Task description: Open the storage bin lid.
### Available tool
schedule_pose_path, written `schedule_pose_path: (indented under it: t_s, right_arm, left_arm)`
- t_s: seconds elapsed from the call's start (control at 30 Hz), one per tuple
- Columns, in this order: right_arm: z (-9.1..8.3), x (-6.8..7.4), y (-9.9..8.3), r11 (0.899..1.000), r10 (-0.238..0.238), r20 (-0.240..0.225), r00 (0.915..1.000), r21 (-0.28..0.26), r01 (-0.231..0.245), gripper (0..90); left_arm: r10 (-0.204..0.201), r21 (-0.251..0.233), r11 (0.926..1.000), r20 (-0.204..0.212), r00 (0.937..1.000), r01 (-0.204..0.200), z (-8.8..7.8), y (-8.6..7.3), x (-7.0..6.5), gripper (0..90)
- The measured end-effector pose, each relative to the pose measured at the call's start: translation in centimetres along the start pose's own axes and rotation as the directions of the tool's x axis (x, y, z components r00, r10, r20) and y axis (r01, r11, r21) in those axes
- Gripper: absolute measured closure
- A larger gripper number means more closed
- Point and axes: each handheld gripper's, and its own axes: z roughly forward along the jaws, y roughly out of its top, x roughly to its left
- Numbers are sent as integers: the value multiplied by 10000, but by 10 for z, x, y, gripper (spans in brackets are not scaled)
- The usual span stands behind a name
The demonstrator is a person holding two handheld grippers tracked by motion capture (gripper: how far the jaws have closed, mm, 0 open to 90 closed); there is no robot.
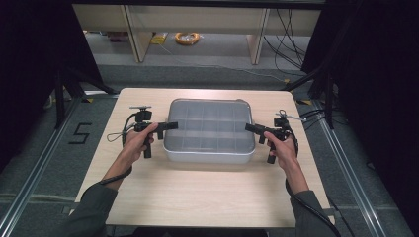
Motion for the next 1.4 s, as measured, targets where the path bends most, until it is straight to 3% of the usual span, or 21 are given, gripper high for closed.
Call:
schedule_pose_path:
  t_s: [0.07, 0.1, 0.17, 0.27, 0.37, 0.4, 0.43, 0.63, 0.8, 0.83, 0.87, 0.9, 1.03, 1.07, 1.1, 1.13, 1.17, 1.23, 1.4]
  right_arm:
    - [3, -1, 0, 10000, -74, 40, 10000, -48, 74, 366]
    - [2, 1, -1, 9997, 242, 31, 9997, 84, -242, 367]
    - [3, 2, 0, 9994, 316, -30, 9995, 106, -316, 375]
    - [4, 0, 0, 10000, 82, -12, 10000, -46, -82, 385]
    - [4, 1, 0, 9999, 156, 3, 9999, -58, -156, 397]
    - [4, 2, 0, 9992, 407, 67, 9992, -23, -407, 403]
    - [3, 1, 0, 9997, 224, 46, 9997, -62, -224, 408]
    - [2, 4, 1, 9993, 346, 201, 9992, -147, -343, 467]
    - [-2, 5, 3, 9990, 238, 323, 9992, -385, -225, 562]
    - [-3, 7, 3, 9977, 562, 441, 9974, -401, -545, 582]
    - [-5, 7, 4, 9976, 527, 443, 9976, -478, -506, 612]
    - [-6, 6, 5, 9959, 585, 238, 9980, -710, -567, 656]
    - [-10, 10, 8, 9940, 290, 201, 9994, -1061, -267, 684]
    - [-13, 14, 10, 9938, 526, 181, 9985, -990, -505, 695]
    - [-14, 13, 11, 9928, 233, 133, 9996, -1180, -216, 706]
    - [-17, 17, 12, 9917, 546, 38, 9985, -1169, -538, 716]
    - [-17, 17, 12, 9917, 546, 38, 9985, -1169, -538, 716]
    - [-20, 18, 15, 9907, 191, -10, 9998, -1348, -191, 730]
    - [-27, 27, 18, 9883, 84, -30, 10000, -1524, -87, 744]
  left_arm:
    - [-63, -103, 9999, -66, 10000, 62, 1, 1, 3, 376]
    - [-209, -168, 9996, -64, 9998, 208, 1, 1, 5, 395]
    - [-323, -146, 9994, 9, 9995, 323, 1, 2, 7, 426]
    - [-217, -176, 9996, -168, 9996, 214, 3, 3, 7, 449]
    - [-74, -158, 9999, -434, 9990, 67, 2, 2, 5, 485]
    - [-83, -180, 9998, -507, 9987, 74, 2, 1, 4, 494]
    - [-175, -258, 9995, -538, 9984, 161, 3, 1, 3, 498]
    - [-246, -313, 9993, -702, 9972, 224, -1, -2, 2, 534]
    - [-280, -725, 9971, -833, 9961, 220, -7, -2, -4, 579]
    - [-399, -900, 9954, -894, 9952, 318, -8, -2, -6, 584]
    - [-288, -851, 9961, -909, 9954, 210, -10, -1, -7, 586]
    - [-510, -1101, 9930, -830, 9952, 417, -12, -1, -8, 599]
    - [-429, -1328, 9906, -794, 9959, 321, -17, 1, -12, 635]
    - [-445, -1551, 9874, -834, 9955, 311, -20, 2, -16, 641]
    - [-312, -1524, 9882, -848, 9959, 180, -22, 3, -18, 647]
    - [-312, -1524, 9882, -848, 9959, 180, -22, 3, -18, 653]
    - [-379, -1677, 9856, -884, 9954, 227, -24, 4, -21, 653]
    - [-234, -1796, 9837, -967, 9950, 56, -28, 5, -26, 663]
    - [-142, -2071, 9783, -1002, 9949, -69, -37, 8, -35, 677]
